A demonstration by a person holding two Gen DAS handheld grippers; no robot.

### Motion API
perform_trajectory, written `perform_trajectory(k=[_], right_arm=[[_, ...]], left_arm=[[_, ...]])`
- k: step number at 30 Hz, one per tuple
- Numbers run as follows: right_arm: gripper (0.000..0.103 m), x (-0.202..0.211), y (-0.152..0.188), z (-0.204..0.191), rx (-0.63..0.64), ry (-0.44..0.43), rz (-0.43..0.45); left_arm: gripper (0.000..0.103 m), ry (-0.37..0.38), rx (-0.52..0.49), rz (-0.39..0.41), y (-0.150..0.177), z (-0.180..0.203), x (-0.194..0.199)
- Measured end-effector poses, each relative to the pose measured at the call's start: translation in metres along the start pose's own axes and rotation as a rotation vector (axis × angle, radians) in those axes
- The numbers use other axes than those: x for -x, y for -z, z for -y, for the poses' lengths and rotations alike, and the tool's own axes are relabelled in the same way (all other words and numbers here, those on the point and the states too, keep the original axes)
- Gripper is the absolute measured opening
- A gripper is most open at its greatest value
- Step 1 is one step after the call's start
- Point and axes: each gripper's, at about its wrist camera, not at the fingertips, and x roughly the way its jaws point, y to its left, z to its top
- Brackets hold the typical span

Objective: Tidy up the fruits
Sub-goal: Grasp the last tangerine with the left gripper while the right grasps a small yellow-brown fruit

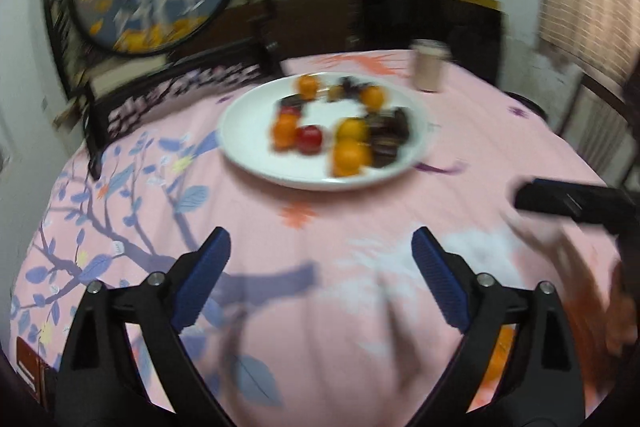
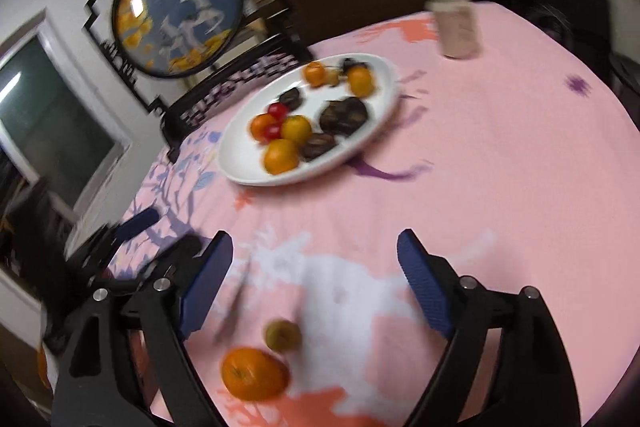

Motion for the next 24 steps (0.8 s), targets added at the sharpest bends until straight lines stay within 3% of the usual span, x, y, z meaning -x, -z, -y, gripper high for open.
perform_trajectory(k=[7,15,17,20,24], right_arm=[[0.085,0.008,-0.005,0.033,-0.177,-0.067,0.012],[0.085,0.008,-0.004,0.028,-0.158,-0.069,-0.001],[0.085,0.008,-0.005,0.028,-0.157,-0.07,0.001],[0.085,0.008,-0.004,0.028,-0.158,-0.069,0.001],[0.085,0.008,-0.004,0.028,-0.159,-0.072,-0.003]], left_arm=[[0.098,0.052,-0.166,0.005,0.032,0.053,0.026],[0.098,0.092,-0.302,-0.065,0.052,0.086,0.014],[0.101,0.07,-0.308,-0.102,0.053,0.086,0.005],[0.101,0.083,-0.241,-0.152,0.048,0.072,-0.005],[0.101,-0.046,-0.168,-0.142,0.041,0.039,-0.008]])
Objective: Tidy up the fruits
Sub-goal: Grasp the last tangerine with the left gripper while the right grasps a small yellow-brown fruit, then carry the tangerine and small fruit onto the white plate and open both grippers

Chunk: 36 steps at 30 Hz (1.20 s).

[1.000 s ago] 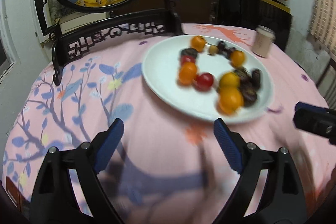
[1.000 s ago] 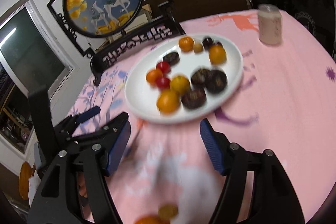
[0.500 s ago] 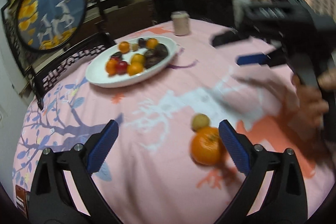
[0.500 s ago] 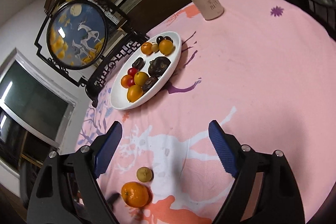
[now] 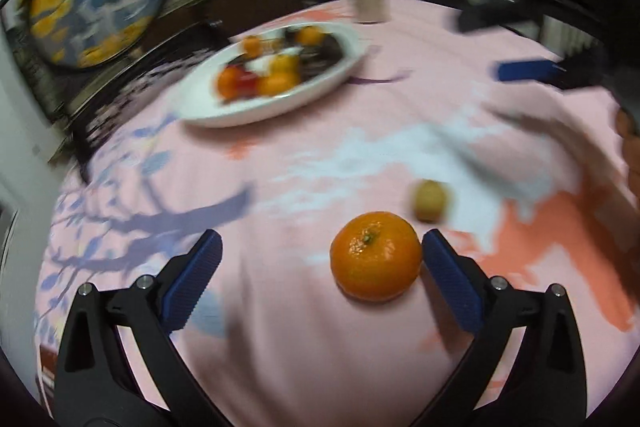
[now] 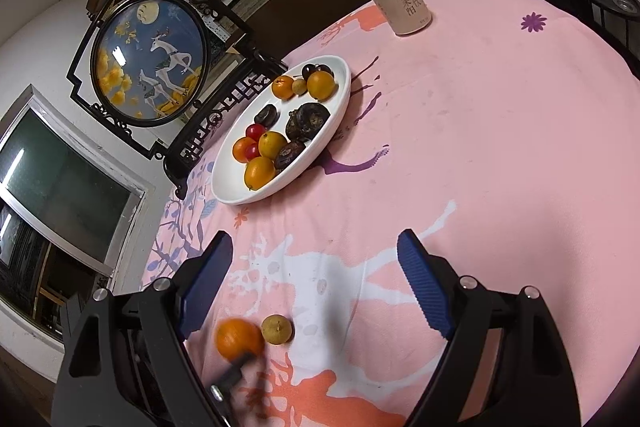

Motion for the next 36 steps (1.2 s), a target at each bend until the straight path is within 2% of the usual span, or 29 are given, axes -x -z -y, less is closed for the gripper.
perform_trajectory(k=[4,8,11,17,20,24,26,27,29,31,32,33,35,36], right_arm=[[0.085,0.0,0.002,-0.005,0.029,0.001,-0.001],[0.085,-0.003,0.005,-0.014,0.075,0.009,-0.007],[0.085,-0.007,0.014,-0.024,0.141,0.021,-0.02],[0.084,-0.018,0.052,-0.055,0.388,0.074,-0.083],[0.073,-0.021,0.058,-0.057,0.424,0.091,-0.093],[0.064,-0.026,0.065,-0.062,0.473,0.117,-0.097],[0.062,-0.031,0.072,-0.068,0.515,0.14,-0.109],[0.061,-0.035,0.076,-0.07,0.535,0.154,-0.117],[0.055,-0.044,0.083,-0.075,0.575,0.173,-0.141],[0.046,-0.054,0.091,-0.079,0.615,0.197,-0.173],[0.045,-0.056,0.092,-0.081,0.627,0.206,-0.172],[0.042,-0.056,0.092,-0.081,0.629,0.199,-0.168],[0.03,-0.055,0.09,-0.078,0.613,0.199,-0.167],[0.029,-0.055,0.089,-0.077,0.604,0.195,-0.165]], left_arm=[[0.101,-0.078,0.085,-0.027,0.0,-0.034,-0.01],[0.101,-0.078,0.15,-0.02,-0.003,-0.05,-0.01],[0.101,-0.076,0.135,-0.024,-0.003,-0.049,-0.011],[0.096,-0.069,0.093,-0.032,-0.001,-0.037,-0.013],[0.088,-0.054,0.104,-0.021,-0.001,-0.038,-0.011],[0.076,-0.03,0.079,-0.023,-0.001,-0.031,-0.011],[0.065,-0.02,0.063,-0.021,-0.001,-0.026,-0.011],[0.062,-0.015,0.058,-0.02,0.0,-0.025,-0.01],[0.048,0.009,0.048,-0.026,0.0,-0.021,-0.011],[0.047,0.01,0.036,-0.033,0.0,-0.018,-0.013],[0.047,0.008,0.033,-0.033,0.0,-0.017,-0.013],[0.047,0.009,0.034,-0.034,0.0,-0.017,-0.013],[0.047,0.016,0.04,-0.035,0.0,-0.018,-0.013],[0.047,0.015,0.04,-0.035,0.0,-0.019,-0.013]])
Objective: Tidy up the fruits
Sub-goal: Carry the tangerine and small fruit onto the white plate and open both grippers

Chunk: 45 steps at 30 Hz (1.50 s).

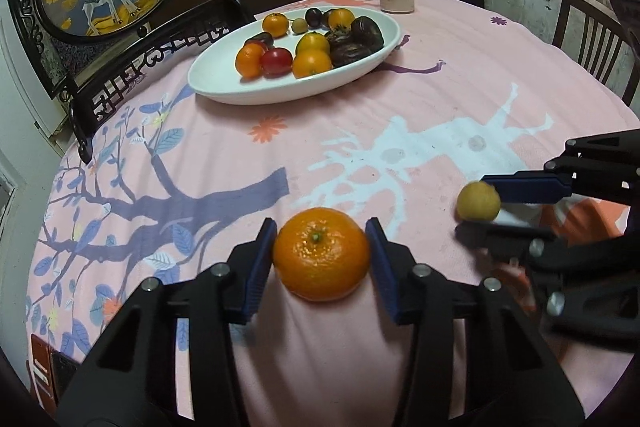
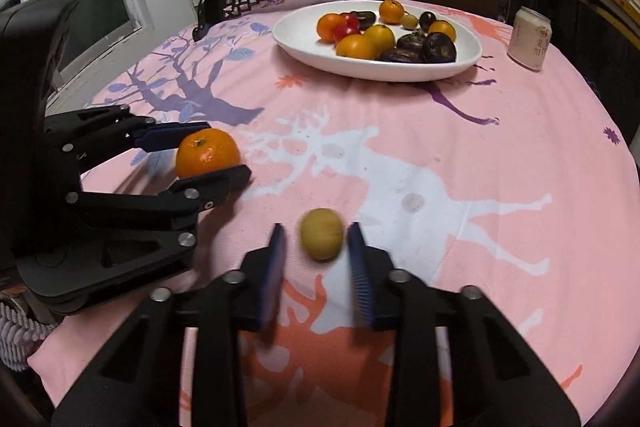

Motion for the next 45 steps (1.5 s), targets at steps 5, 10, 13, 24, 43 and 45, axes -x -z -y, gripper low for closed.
perform_trajectory(k=[5,10,13,24,43,45], right_arm=[[0.026,0.001,-0.001,0.001,-0.011,-0.006,0.0],[0.026,0.004,-0.001,0.003,-0.027,-0.007,0.012],[0.026,0.009,-0.002,0.005,-0.035,-0.009,0.029],[0.026,0.055,-0.062,0.046,-0.14,-0.023,0.178],[0.026,-0.033,-0.18,0.078,-0.191,-0.024,0.197],[0.026,-0.044,-0.183,0.081,-0.195,-0.026,0.185]], left_arm=[[0.047,0.004,0.005,0.0,0.0,0.0,0.0],[0.046,0.003,0.008,0.005,-0.001,-0.001,0.001],[0.046,-0.007,0.022,0.028,-0.002,-0.003,0.007],[0.046,-0.034,0.144,0.155,-0.068,-0.051,0.035],[0.046,-0.124,0.241,0.126,-0.144,-0.098,-0.079],[0.046,-0.122,0.249,0.117,-0.144,-0.103,-0.088]])
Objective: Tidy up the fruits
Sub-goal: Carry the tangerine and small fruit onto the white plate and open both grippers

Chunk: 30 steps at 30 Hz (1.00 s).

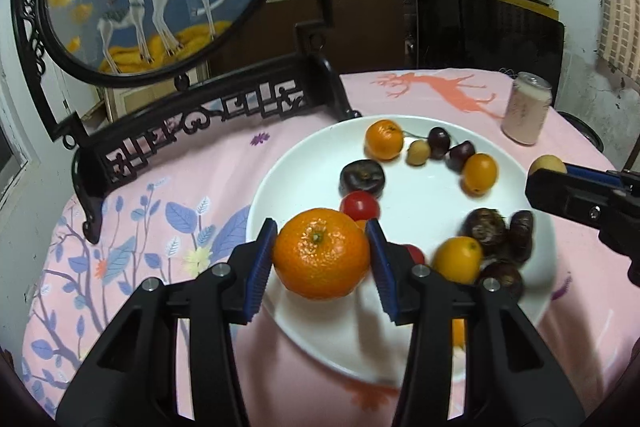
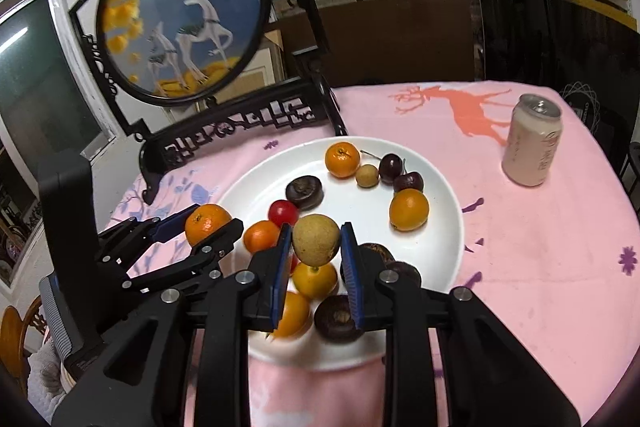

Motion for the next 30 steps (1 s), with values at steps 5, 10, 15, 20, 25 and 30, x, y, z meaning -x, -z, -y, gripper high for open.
perform_trajectory(k=[5,10,15,20,25,30], right_arm=[[0.026,-0.022,-0.002,0.005,-0.013,-0.004,-0.02],[0.026,-0.034,-0.001,0.004,0.001,0.003,-0.038],[0.026,-0.039,0.0,0.005,0.004,0.012,-0.048],[0.026,-0.046,0.003,0.006,0.003,0.019,-0.067],[0.027,-0.054,0.007,0.009,-0.004,0.025,-0.096],[0.027,-0.055,0.009,0.006,0.004,0.028,-0.091]], left_arm=[[0.046,0.001,0.0,-0.009,0.0,-0.002,-0.011],[0.046,-0.012,-0.015,0.007,-0.002,0.003,-0.014],[0.046,-0.027,-0.031,0.018,-0.002,0.005,-0.014],[0.047,-0.021,-0.018,0.017,-0.002,0.003,-0.014],[0.048,-0.029,-0.023,0.025,-0.001,0.005,-0.014],[0.057,-0.038,-0.01,0.033,0.0,0.003,-0.016]])
